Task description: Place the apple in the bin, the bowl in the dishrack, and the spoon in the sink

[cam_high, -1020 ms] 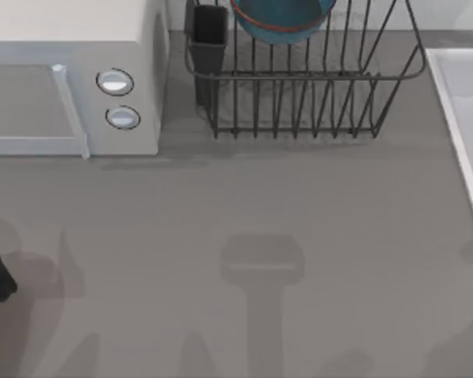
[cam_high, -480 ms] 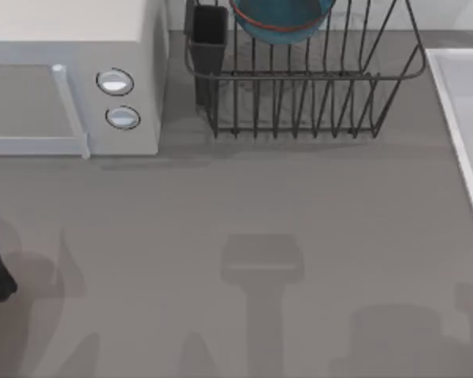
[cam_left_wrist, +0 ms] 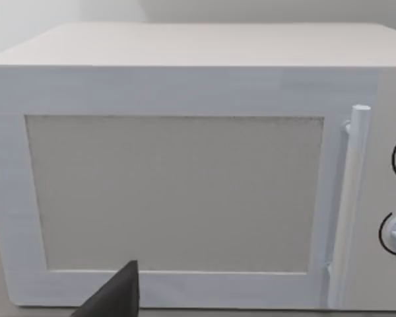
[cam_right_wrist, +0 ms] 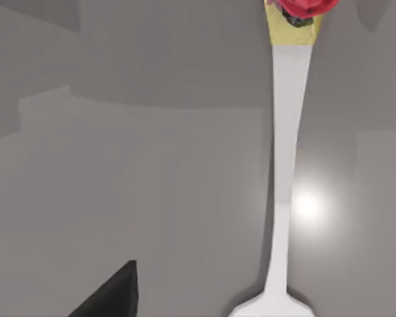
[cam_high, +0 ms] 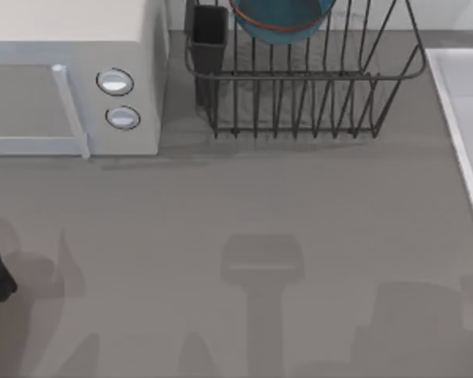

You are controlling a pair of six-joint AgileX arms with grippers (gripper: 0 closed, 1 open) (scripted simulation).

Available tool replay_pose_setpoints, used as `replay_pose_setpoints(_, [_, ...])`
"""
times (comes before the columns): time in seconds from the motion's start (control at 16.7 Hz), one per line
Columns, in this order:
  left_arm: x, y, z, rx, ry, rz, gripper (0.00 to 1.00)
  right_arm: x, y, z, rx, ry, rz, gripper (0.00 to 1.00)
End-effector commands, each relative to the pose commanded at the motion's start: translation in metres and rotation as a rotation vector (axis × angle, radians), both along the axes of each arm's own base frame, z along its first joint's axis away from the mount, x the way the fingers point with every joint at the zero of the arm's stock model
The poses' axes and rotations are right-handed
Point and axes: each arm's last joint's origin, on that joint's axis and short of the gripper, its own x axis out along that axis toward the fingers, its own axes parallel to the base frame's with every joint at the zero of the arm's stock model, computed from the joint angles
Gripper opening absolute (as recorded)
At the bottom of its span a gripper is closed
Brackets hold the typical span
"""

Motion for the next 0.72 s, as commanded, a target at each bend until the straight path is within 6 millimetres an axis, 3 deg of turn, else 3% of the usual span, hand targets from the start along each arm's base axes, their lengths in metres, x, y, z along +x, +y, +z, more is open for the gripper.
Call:
replay_pose_setpoints(0.3, [0.000, 0.000, 0.000, 0.000, 0.000, 0.000, 1.00, 0.001, 0.001, -0.010, 0.001, 0.003, 0.000, 1.00])
replay_pose_setpoints(0.72, [0.000, 0.000, 0.000, 0.000, 0.000, 0.000, 1.00, 0.004, 0.000, -0.083, -0.003, -0.009, 0.000, 1.00])
